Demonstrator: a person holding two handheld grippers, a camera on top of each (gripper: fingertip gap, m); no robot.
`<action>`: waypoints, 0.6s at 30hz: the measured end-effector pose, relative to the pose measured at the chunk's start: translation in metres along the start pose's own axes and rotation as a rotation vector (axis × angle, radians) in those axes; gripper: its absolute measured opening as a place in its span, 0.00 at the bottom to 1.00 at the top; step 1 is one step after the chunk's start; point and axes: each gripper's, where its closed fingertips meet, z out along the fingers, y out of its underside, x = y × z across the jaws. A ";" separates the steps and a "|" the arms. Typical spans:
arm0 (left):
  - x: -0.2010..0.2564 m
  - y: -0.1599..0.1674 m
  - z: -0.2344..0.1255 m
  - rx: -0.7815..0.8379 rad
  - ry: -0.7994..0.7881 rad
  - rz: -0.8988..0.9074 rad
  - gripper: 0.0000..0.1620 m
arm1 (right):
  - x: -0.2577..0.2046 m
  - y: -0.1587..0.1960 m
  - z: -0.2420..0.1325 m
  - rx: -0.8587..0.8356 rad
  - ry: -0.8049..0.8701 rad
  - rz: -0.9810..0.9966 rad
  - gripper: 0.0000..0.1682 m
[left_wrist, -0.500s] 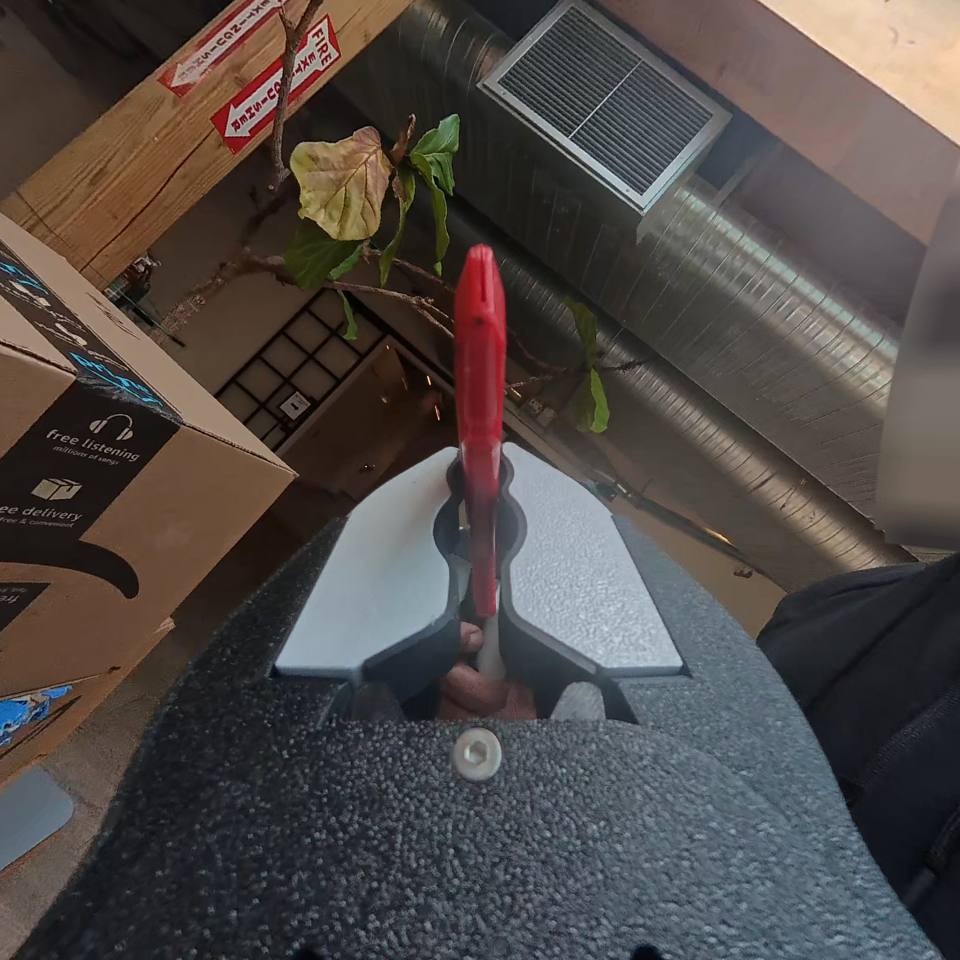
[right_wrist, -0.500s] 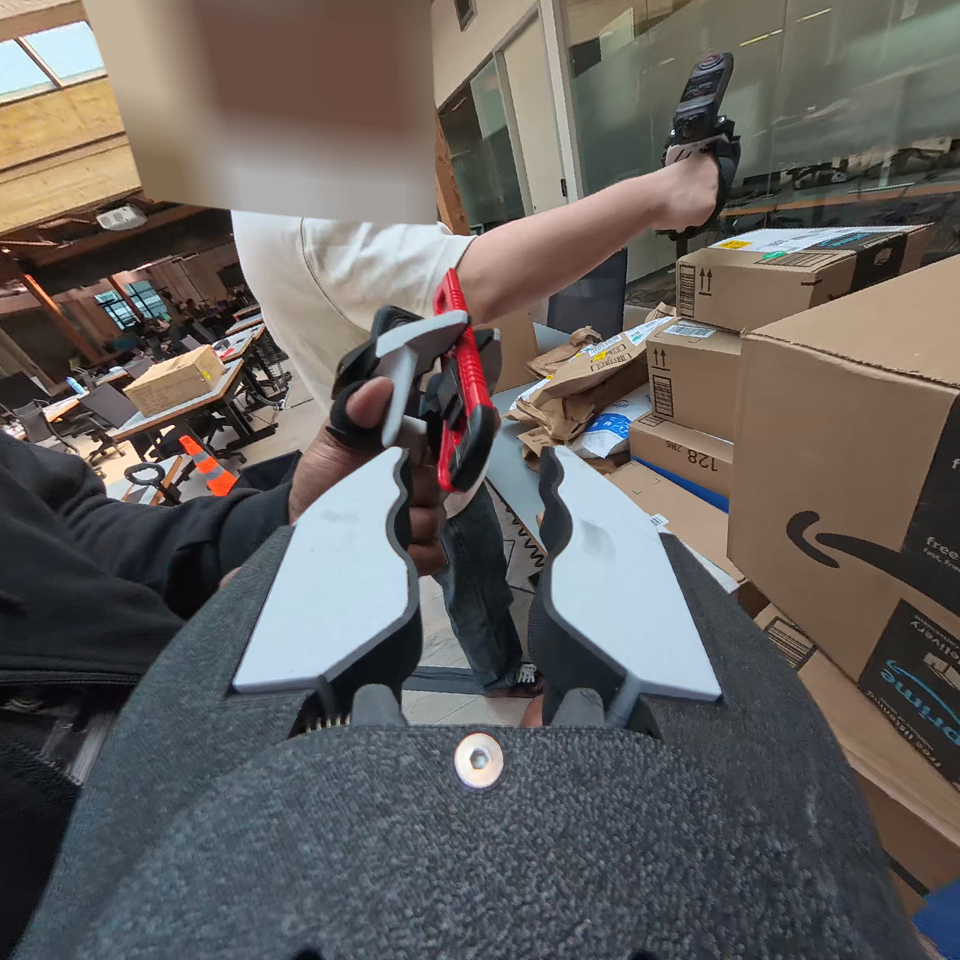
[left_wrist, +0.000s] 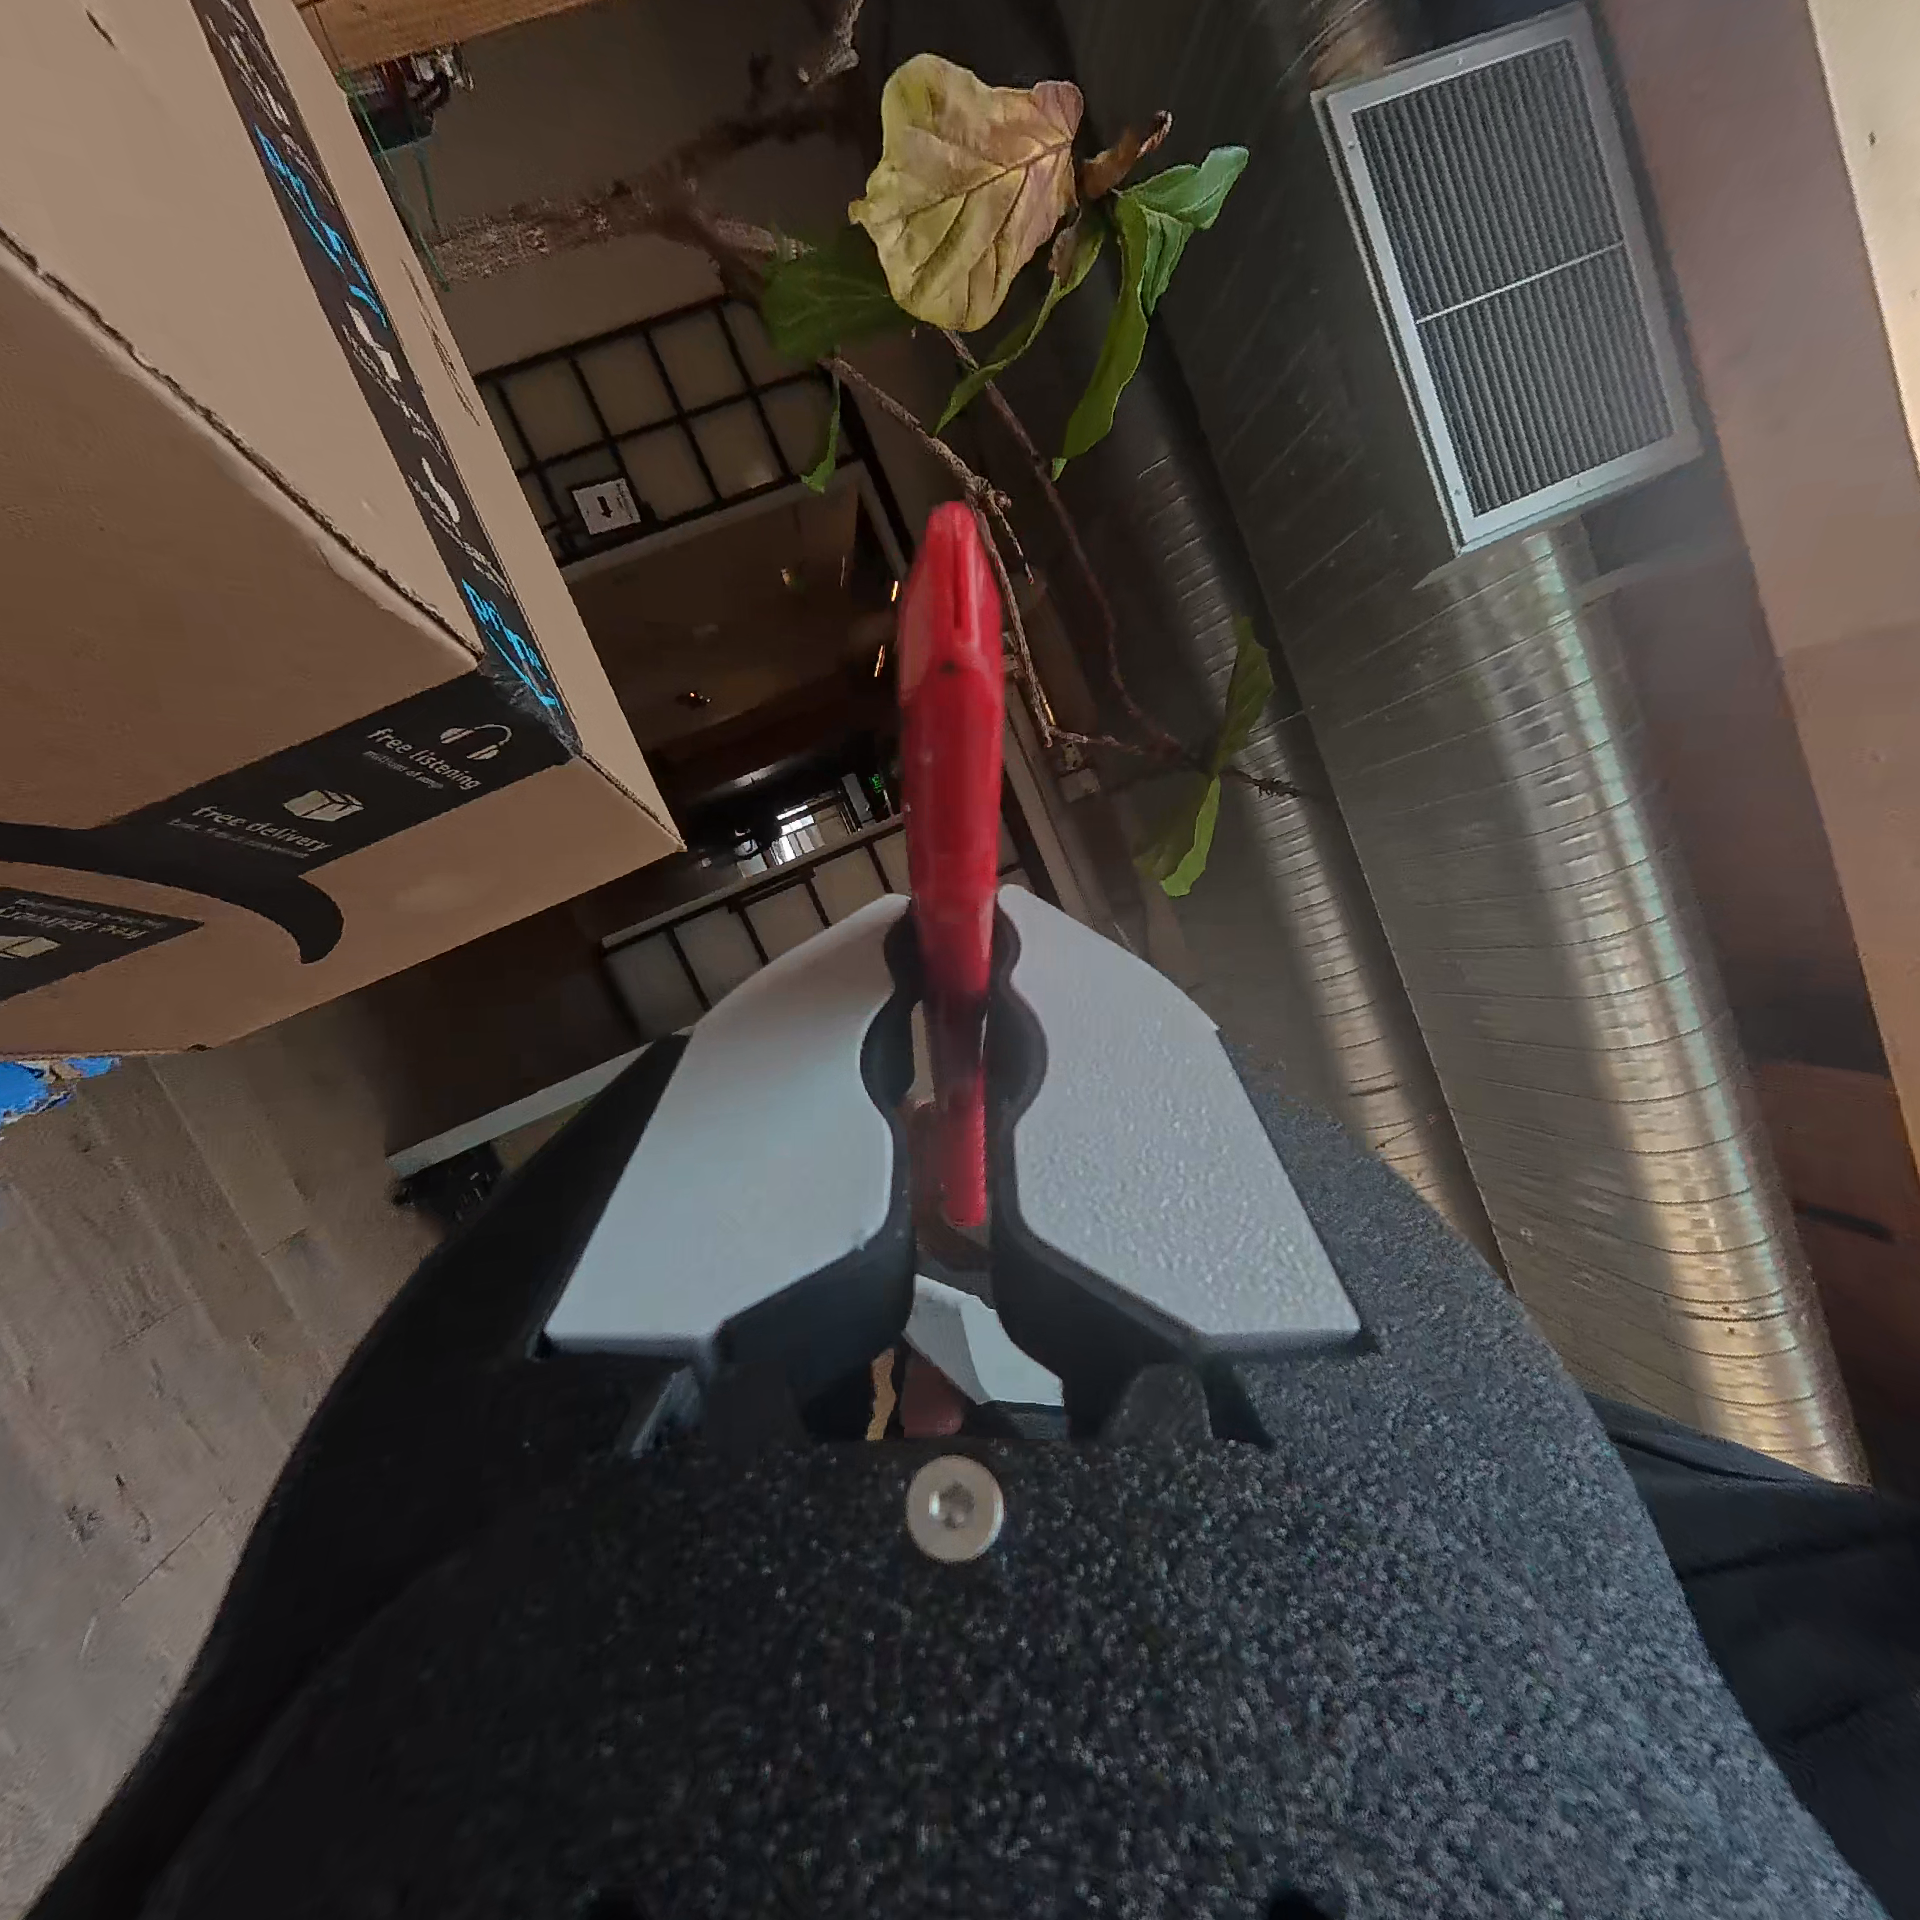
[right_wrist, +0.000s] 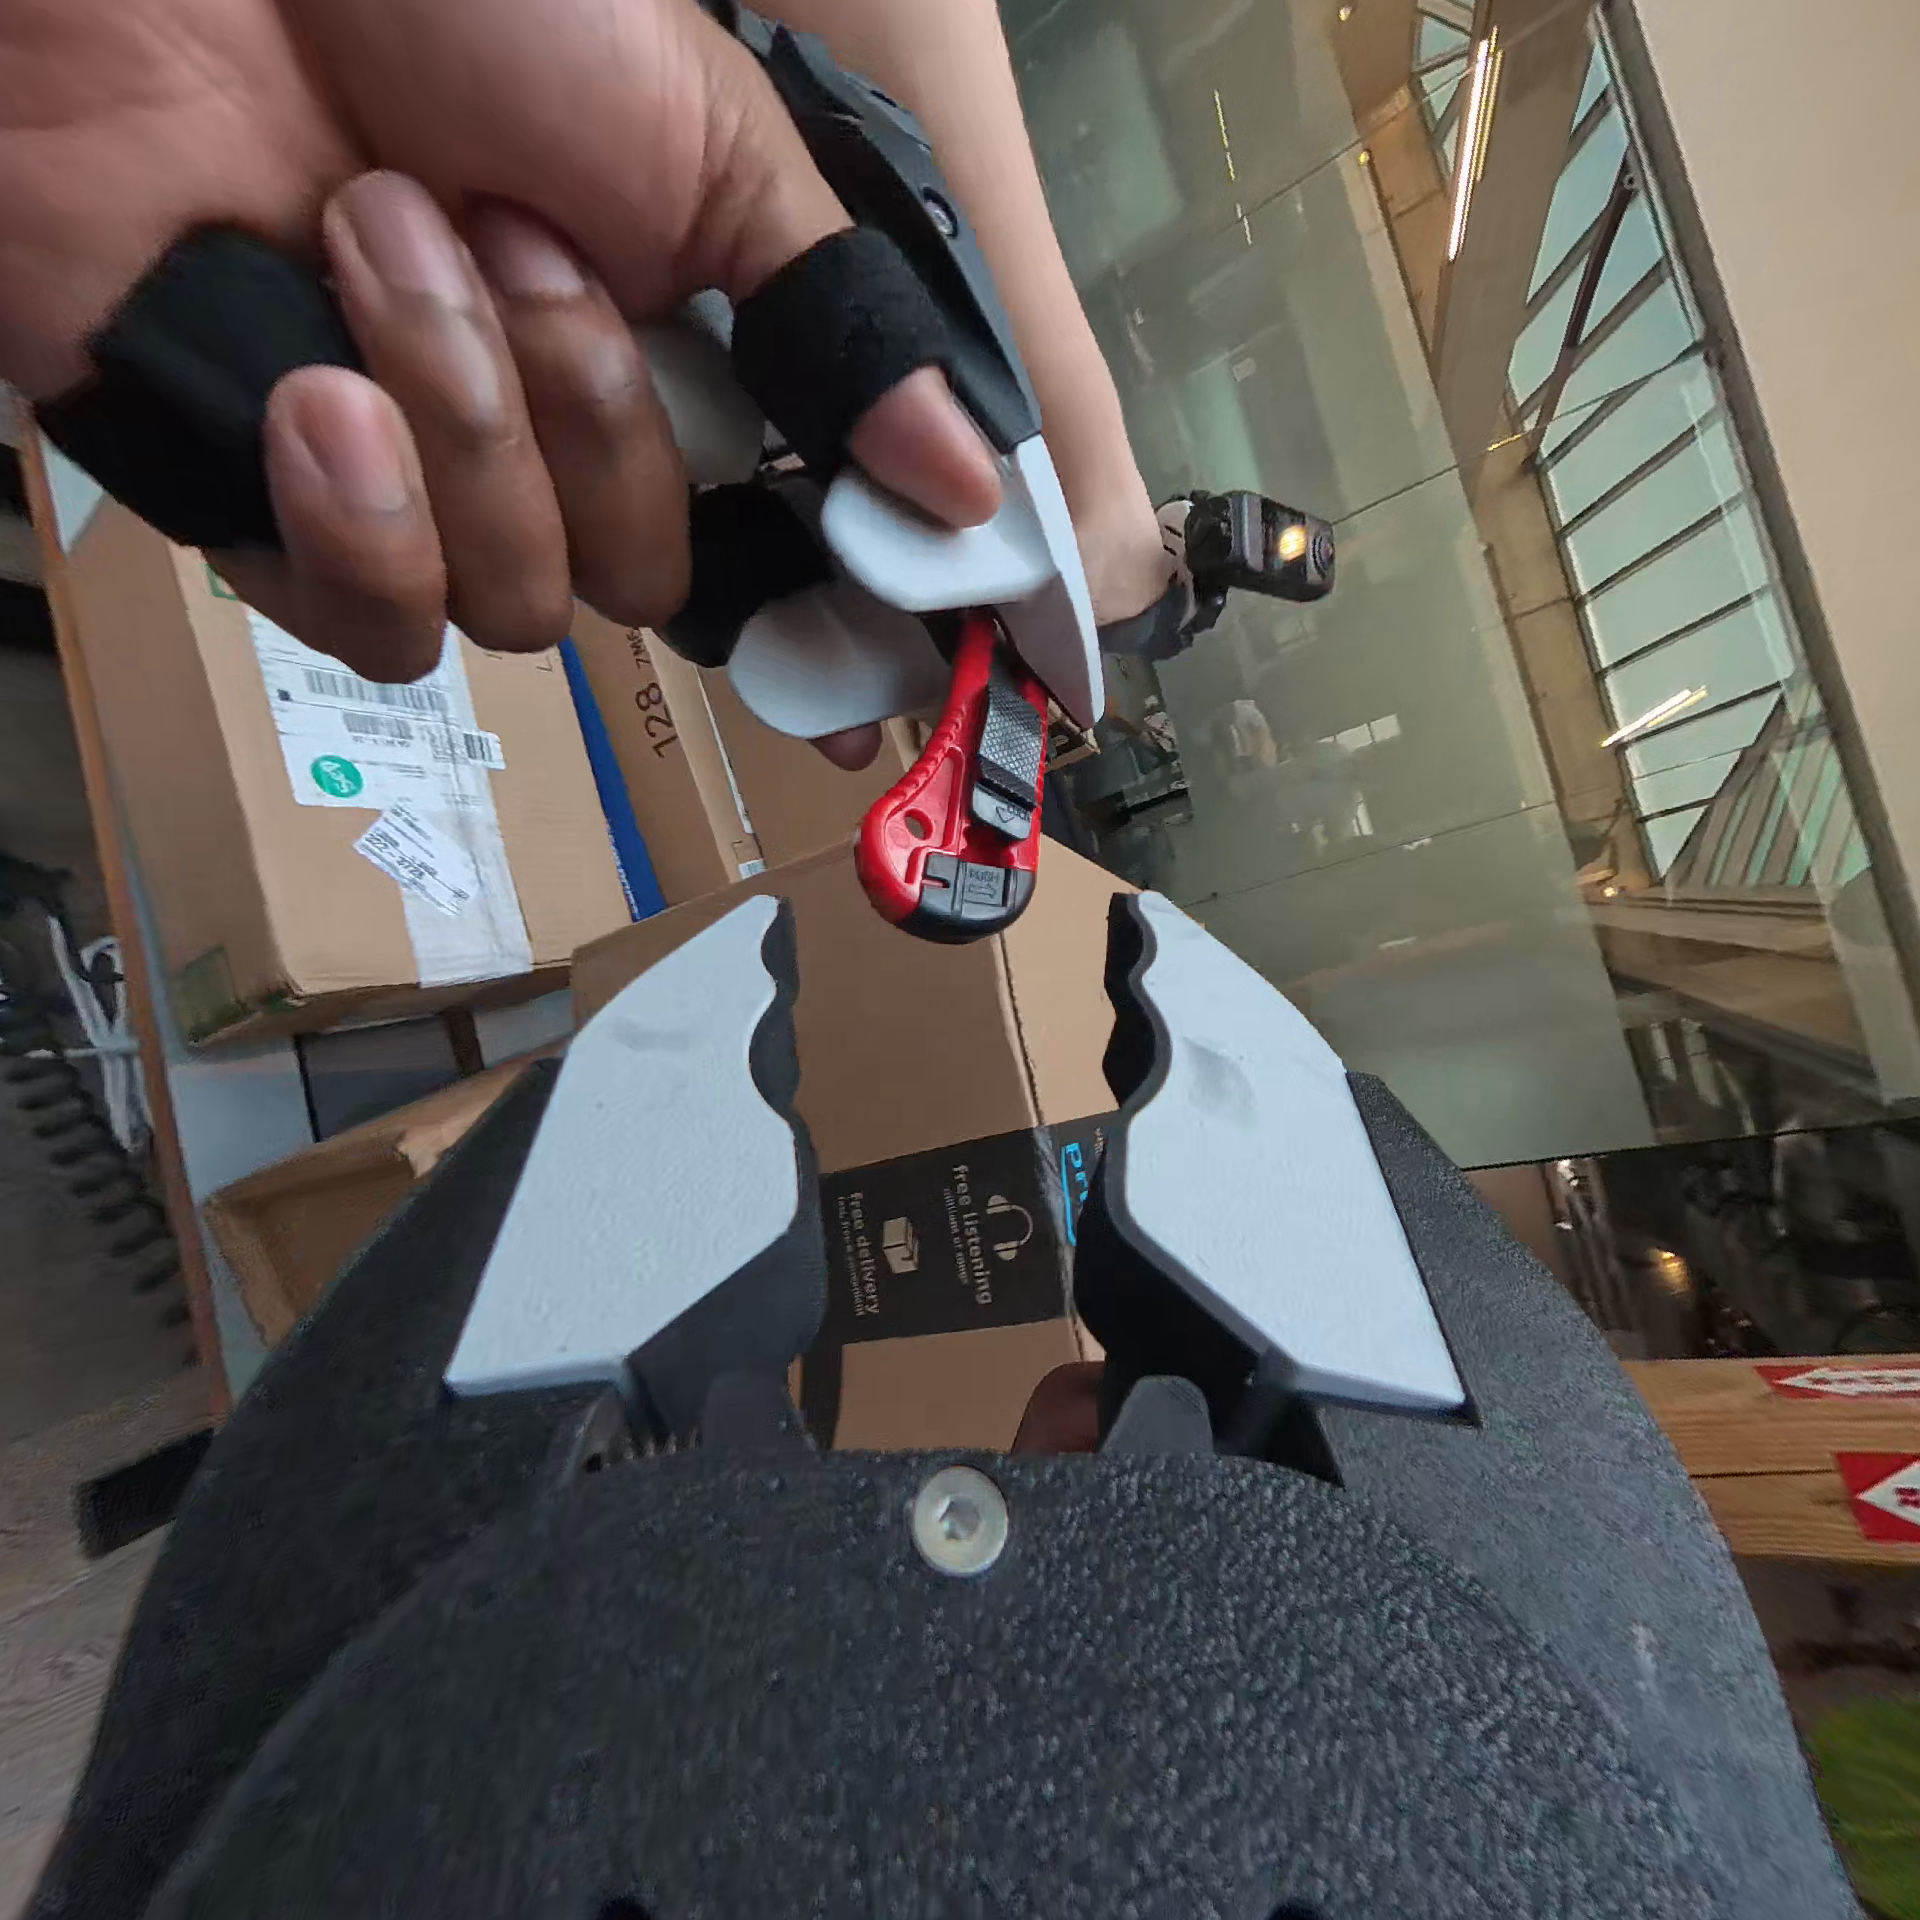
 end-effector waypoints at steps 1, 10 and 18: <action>-0.001 -0.003 0.000 -0.010 -0.007 -0.004 0.06 | 0.002 -0.002 0.004 0.007 0.019 -0.033 0.34; -0.005 -0.023 0.025 -0.069 0.010 -0.112 0.06 | 0.032 -0.003 0.044 0.093 0.089 -0.239 0.16; -0.020 -0.072 0.079 -0.036 -0.032 -0.068 0.10 | 0.096 0.039 0.078 0.069 0.148 -0.228 0.09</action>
